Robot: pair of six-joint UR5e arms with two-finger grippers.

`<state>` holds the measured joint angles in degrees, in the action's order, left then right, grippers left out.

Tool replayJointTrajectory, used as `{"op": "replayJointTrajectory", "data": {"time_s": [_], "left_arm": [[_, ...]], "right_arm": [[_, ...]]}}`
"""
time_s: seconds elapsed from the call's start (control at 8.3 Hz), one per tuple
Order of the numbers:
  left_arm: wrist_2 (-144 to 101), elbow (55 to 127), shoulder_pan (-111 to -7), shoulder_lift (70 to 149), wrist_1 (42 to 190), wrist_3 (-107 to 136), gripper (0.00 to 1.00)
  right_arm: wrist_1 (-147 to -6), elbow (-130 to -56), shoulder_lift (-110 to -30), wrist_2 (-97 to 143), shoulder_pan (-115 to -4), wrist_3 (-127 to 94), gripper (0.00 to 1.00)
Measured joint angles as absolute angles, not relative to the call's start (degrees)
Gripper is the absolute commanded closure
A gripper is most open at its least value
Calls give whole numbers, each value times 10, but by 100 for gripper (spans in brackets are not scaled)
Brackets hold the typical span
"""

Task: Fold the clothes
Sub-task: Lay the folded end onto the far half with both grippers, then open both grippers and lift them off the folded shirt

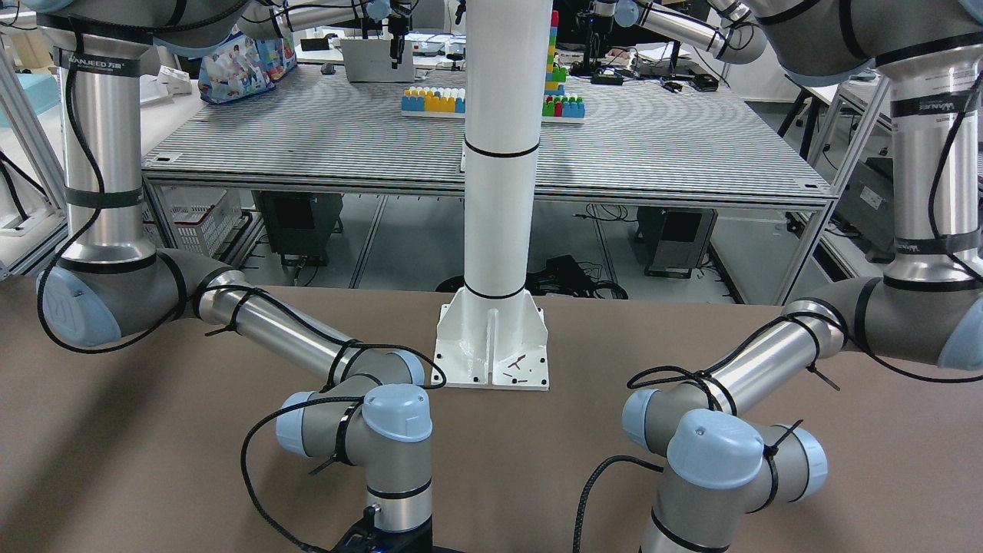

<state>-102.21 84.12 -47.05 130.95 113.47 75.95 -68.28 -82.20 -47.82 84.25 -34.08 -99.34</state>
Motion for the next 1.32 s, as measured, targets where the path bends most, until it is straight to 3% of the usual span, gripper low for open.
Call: {"op": "replayJointTrajectory", "data": {"time_s": [0.24,0.36,0.48,1.32], "left_arm": [[-1022,849,-470,1303,1135,761,0],[-1021,851,-470,1300,1135,762,0],[-1021,852,-470,1299,1135,762,0],[-1025,869,-471,1291,1134,755,0]], "right_arm": [[-683,-815,-491,843,-372,-974,95],[-683,-801,-493,843,-386,-961,22],[-680,-784,-492,843,-394,-955,7],[-662,-753,-469,857,-423,-844,6]]}}
